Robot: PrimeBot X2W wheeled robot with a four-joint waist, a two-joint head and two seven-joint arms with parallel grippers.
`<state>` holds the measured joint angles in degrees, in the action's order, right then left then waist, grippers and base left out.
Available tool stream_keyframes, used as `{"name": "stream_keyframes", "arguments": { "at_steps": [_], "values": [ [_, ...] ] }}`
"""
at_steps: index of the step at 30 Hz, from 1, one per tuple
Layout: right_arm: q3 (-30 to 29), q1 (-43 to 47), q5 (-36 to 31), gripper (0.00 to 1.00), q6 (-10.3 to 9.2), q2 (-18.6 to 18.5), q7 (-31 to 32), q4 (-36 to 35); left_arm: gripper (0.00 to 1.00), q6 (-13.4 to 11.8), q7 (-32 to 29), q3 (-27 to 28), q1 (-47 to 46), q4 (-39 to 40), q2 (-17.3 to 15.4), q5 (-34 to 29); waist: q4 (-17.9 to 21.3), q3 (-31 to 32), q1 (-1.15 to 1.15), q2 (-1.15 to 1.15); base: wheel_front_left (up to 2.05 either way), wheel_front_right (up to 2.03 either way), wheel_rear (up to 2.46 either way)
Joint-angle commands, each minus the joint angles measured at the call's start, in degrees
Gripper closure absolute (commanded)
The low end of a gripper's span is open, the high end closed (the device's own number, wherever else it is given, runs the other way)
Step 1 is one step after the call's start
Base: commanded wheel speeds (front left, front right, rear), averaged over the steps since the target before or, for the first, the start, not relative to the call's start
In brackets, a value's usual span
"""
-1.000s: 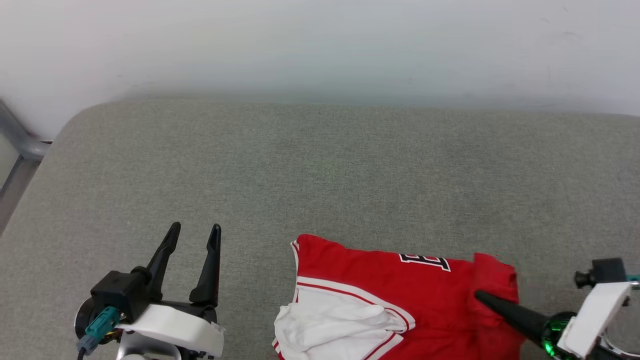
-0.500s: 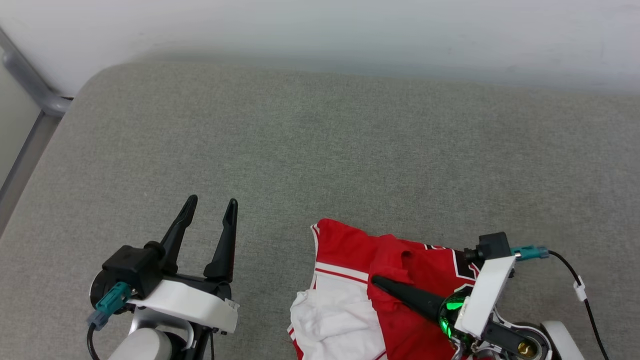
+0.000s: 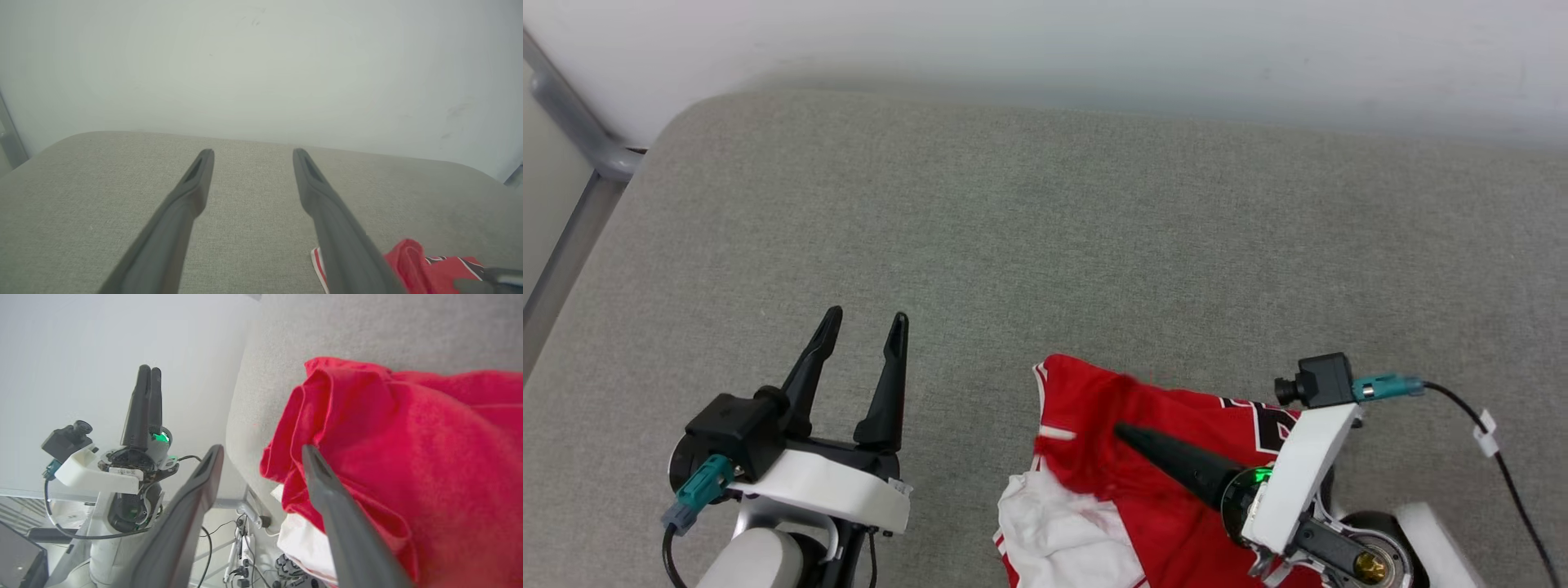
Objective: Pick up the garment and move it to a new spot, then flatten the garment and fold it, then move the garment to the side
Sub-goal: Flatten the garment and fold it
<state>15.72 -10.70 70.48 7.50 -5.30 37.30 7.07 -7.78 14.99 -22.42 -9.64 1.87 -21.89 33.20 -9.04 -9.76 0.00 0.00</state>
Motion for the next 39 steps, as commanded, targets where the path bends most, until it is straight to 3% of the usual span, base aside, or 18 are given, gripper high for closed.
{"name": "stream_keyframes", "arguments": {
  "at_steps": [1, 8, 14, 20, 29, 39],
  "values": [
    [0.5, 0.6, -4.3, 0.0, -0.03, -2.1, -2.6, -2.1, 0.0, 0.3, 0.3, 0.5, 0.9, 0.0, 0.3, -0.8, 0.7, 0.8, 0.0, 0.0, 0.0, 0.0, 0.0],
    [-1.8, 1.9, -24.8, 0.0, -0.03, -7.2, -13.5, -4.3, 0.0, 0.5, 0.3, 1.5, 2.5, -0.8, 0.5, -1.5, 2.7, 3.1, 0.0, 0.0, 0.0, 0.0, 0.0],
    [-12.1, 5.1, -43.1, 0.0, -0.03, -7.1, -20.2, -5.6, 0.0, 0.1, 0.3, 2.4, 4.3, -1.1, 0.3, -1.6, 4.4, 5.2, 0.0, 0.0, 0.0, 0.0, 0.0],
    [-22.4, 8.3, -56.7, 0.0, -0.03, -3.9, -27.3, -9.7, 0.0, -0.6, 0.3, 3.4, 6.5, -1.1, -0.5, -1.6, 5.8, 6.9, 0.0, 0.0, 0.0, 0.0, 0.0],
    [-24.8, 13.3, -62.6, 0.0, -0.03, 0.6, -33.7, -15.0, 0.0, -0.8, 0.2, 3.7, 9.0, -1.5, -1.8, -1.4, 7.0, 9.7, 0.0, 0.0, 0.0, 0.0, 0.0],
    [-23.3, 16.0, -62.2, 0.0, -0.03, 2.2, -32.8, -17.6, 0.0, -1.6, 0.2, 5.2, 11.3, -1.4, -1.4, -0.4, 8.0, 10.2, 0.0, 0.0, 0.0, 0.0, 0.0]
  ]
}}
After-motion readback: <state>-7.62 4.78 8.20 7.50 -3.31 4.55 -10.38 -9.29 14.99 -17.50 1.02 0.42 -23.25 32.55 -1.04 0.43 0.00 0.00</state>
